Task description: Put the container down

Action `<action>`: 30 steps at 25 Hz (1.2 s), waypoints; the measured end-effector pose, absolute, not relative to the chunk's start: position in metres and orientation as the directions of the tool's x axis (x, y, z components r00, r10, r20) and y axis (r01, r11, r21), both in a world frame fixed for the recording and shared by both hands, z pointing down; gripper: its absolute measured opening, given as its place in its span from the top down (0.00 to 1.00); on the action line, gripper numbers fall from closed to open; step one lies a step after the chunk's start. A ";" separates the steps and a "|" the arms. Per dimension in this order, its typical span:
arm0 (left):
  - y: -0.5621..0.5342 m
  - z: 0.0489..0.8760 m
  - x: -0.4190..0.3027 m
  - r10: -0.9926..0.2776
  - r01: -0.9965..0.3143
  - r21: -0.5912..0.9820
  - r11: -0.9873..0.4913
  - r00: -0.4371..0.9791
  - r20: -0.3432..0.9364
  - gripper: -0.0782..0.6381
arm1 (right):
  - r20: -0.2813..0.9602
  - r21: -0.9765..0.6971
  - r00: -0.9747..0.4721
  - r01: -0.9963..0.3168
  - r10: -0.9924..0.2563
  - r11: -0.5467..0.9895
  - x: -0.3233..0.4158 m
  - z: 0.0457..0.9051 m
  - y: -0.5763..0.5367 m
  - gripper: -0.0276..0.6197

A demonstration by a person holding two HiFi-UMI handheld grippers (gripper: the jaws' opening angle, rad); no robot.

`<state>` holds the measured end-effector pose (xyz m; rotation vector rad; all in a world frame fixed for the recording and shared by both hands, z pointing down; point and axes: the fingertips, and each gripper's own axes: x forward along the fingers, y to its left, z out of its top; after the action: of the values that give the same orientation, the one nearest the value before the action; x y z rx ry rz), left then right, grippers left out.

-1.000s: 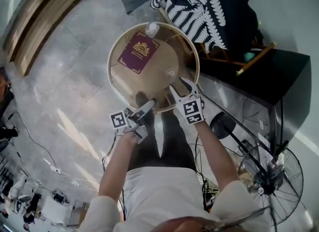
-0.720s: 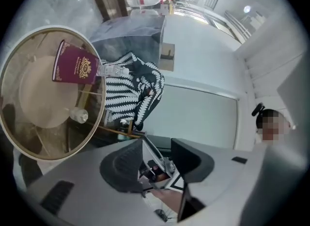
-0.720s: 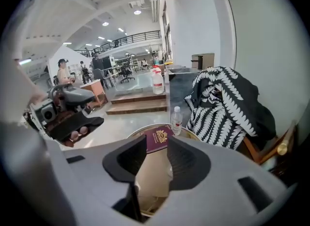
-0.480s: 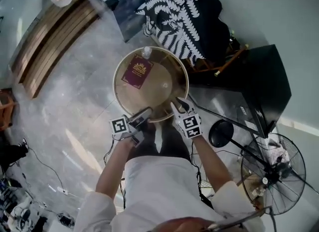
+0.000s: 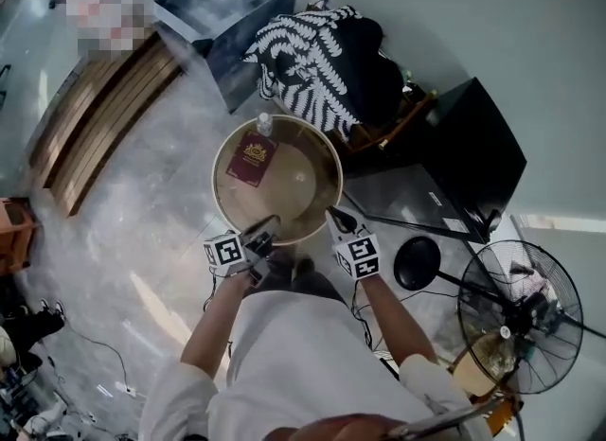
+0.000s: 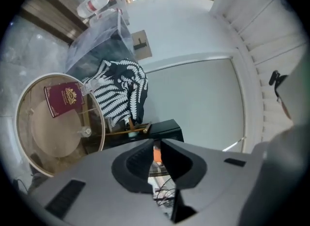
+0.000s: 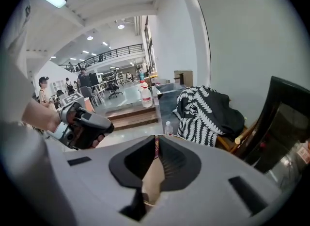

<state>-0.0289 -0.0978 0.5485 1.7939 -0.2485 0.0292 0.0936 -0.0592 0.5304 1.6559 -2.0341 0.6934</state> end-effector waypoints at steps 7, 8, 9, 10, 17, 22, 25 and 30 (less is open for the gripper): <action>-0.062 0.513 -0.013 -0.205 -0.255 0.879 -0.403 0.961 0.185 0.85 | 0.567 -0.116 -0.227 -0.974 -0.792 0.195 0.096 0.499 -0.012 0.96; -0.054 0.505 -0.012 -0.217 -0.264 0.865 -0.427 0.958 0.186 0.85 | 0.563 -0.113 -0.231 -0.973 -0.793 0.203 0.095 0.494 -0.003 0.96; -0.046 0.498 -0.012 -0.229 -0.275 0.848 -0.453 0.955 0.188 0.85 | 0.558 -0.110 -0.235 -0.971 -0.796 0.210 0.094 0.489 0.007 0.96; -0.039 0.491 -0.011 -0.242 -0.289 0.829 -0.479 0.951 0.191 0.86 | 0.550 -0.107 -0.240 -0.970 -0.800 0.217 0.094 0.483 0.017 0.96; 0.017 0.458 -0.022 -0.313 -0.349 0.745 -0.569 0.929 0.196 0.86 | 0.485 -0.138 -0.275 -0.961 -0.830 0.238 0.089 0.453 0.080 0.96; 0.053 0.440 -0.039 -0.358 -0.410 0.665 -0.625 0.907 0.222 0.86 | 0.473 -0.096 -0.273 -0.961 -0.838 0.259 0.088 0.444 0.117 0.96; 0.071 0.435 -0.053 -0.375 -0.461 0.595 -0.658 0.886 0.272 0.86 | 0.476 -0.080 -0.270 -0.961 -0.837 0.264 0.084 0.438 0.136 0.96; 0.089 0.436 -0.081 -0.395 -0.514 0.525 -0.678 0.858 0.330 0.86 | 0.461 -0.102 -0.267 -0.963 -0.846 0.248 0.075 0.435 0.160 0.96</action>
<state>-0.0809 0.0892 0.4357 2.4014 -0.6572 0.2506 0.0750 0.1596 0.4354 1.6713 -2.2138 0.5295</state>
